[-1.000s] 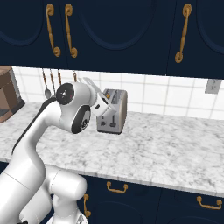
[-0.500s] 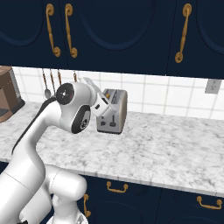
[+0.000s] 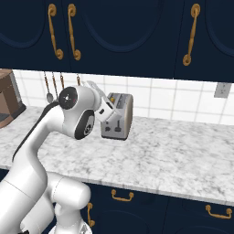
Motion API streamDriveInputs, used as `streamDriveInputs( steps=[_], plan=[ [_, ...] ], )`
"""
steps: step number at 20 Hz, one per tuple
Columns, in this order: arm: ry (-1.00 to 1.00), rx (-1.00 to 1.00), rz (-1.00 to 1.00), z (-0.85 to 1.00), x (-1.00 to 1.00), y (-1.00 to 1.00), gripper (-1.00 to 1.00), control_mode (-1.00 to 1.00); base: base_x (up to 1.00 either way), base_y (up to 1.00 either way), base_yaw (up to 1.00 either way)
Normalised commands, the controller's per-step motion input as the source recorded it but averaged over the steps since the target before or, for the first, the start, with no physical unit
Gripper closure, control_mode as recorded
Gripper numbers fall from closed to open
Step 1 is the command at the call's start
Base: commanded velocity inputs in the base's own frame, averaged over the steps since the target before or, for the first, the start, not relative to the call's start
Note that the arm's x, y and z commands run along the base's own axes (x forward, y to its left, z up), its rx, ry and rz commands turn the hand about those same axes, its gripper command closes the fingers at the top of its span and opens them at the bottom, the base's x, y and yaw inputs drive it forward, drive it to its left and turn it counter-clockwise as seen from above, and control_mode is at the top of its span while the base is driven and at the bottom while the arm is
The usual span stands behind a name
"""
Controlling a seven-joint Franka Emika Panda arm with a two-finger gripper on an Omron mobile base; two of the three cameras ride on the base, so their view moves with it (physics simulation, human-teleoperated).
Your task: Start the toaster. Once the lever pops up, take the bread to the plate on the dining counter.
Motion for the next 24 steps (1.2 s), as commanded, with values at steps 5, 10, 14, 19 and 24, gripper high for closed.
streamDriveInputs(
  steps=[5,10,14,19,24],
  plan=[
    [0.00,0.00,0.00,0.00,0.00,0.00,1.00,-1.00,0.00,0.00,0.00],
    [0.00,0.00,0.00,0.00,0.00,0.00,1.00,-1.00,0.00,0.00,0.00],
    [0.00,0.00,0.00,0.00,0.00,0.00,1.00,-1.00,0.00,0.00,0.00],
    [0.00,0.00,0.00,0.00,0.00,0.00,1.00,-1.00,0.00,0.00,0.00],
    [0.00,0.00,0.00,0.00,0.00,0.00,1.00,-1.00,0.00,0.00,0.00]
  ],
)
